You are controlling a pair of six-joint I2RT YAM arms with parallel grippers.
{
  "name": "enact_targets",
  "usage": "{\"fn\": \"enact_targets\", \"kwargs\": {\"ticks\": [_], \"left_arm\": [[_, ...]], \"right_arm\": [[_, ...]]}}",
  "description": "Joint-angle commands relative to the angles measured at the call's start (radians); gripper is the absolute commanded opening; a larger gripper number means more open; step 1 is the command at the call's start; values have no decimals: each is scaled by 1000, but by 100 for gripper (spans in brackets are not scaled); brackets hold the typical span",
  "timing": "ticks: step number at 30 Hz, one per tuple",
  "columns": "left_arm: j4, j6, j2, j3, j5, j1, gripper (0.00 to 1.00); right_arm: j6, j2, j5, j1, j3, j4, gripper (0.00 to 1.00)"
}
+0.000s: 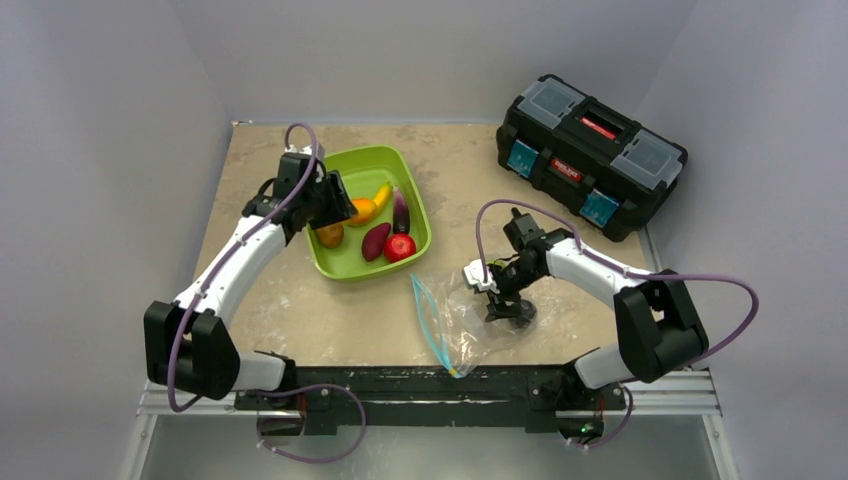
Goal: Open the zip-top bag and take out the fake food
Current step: Place the fake fruit in the bin.
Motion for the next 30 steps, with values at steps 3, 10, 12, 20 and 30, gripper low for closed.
{"fn": "enact_targets", "kwargs": {"ticks": [3, 10, 12, 20, 30], "left_arm": [[-24, -24, 102, 137, -40, 53, 0], [-112, -6, 268, 291, -3, 107, 8], [-113, 1, 298, 312, 8, 117, 21], [-176, 37, 384, 417, 23, 144, 61], [-102, 136, 245, 339, 71, 149, 96]], "right_arm": [[-22, -21, -39, -9, -4, -9, 66], [-24, -28, -45, -16, -5, -11, 67], [-25, -31, -47, -20, -5, -13, 67], [-42, -50, -69, -34, -1, -34, 71], [-83, -89, -116, -86, 31, -94, 71]]}}
